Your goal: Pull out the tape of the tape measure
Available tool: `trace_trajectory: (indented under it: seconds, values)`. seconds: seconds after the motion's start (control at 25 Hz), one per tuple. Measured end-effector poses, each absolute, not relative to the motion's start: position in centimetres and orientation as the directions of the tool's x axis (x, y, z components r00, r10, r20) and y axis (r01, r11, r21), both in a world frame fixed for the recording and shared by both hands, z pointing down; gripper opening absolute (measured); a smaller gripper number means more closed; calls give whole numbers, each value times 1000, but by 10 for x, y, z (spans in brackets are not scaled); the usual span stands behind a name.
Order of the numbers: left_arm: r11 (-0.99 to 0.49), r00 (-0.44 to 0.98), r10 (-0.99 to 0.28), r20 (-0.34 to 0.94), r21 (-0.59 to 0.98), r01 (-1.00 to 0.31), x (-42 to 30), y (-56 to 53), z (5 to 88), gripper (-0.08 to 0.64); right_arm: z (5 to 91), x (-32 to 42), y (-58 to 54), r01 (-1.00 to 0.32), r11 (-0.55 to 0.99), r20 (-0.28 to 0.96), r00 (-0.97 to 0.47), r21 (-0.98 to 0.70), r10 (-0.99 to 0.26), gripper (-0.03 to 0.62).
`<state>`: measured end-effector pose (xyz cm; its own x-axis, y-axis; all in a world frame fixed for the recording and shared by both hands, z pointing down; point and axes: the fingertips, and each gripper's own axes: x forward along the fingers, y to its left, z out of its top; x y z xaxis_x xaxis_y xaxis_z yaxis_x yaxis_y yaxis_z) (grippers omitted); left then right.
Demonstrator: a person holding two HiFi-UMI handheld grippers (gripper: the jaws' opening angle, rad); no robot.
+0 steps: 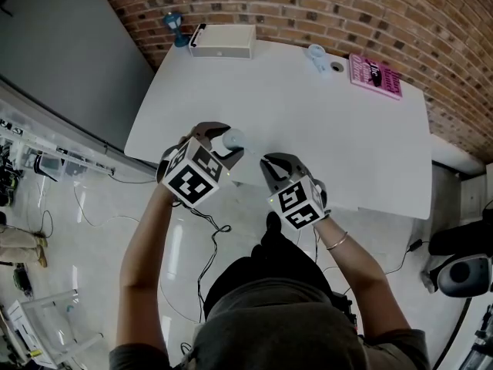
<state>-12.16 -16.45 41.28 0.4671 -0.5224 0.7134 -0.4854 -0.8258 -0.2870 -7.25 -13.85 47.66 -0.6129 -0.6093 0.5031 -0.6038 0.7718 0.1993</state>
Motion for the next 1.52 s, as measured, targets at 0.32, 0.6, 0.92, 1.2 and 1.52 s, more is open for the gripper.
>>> trace_trajectory:
  seconds: [0.32,0.6,0.92,1.2,1.52]
  values:
    - [-815,478,-527,703,-258,-519,-118,-167,423,229,480,-57,-141,-616,753,520,-576,232,-631,18]
    - [-810,495,-518,698,-215,-545,-115,-170,427,229,484,-46,-143,-594,744,544,-532,307,-649,14]
    - [-780,493,-540,682,-186,-598,-135,-177,426,229,498,-13,-147,-633,714,591,-464,299,-659,14]
    - [-769,492,-546,678,-173,-615,-137,-180,431,229,505,1,-147,-630,711,617,-435,313,-656,14]
    - [-755,491,-566,662,-176,-632,-151,-189,419,229,507,50,-153,-701,654,649,-361,284,-669,14]
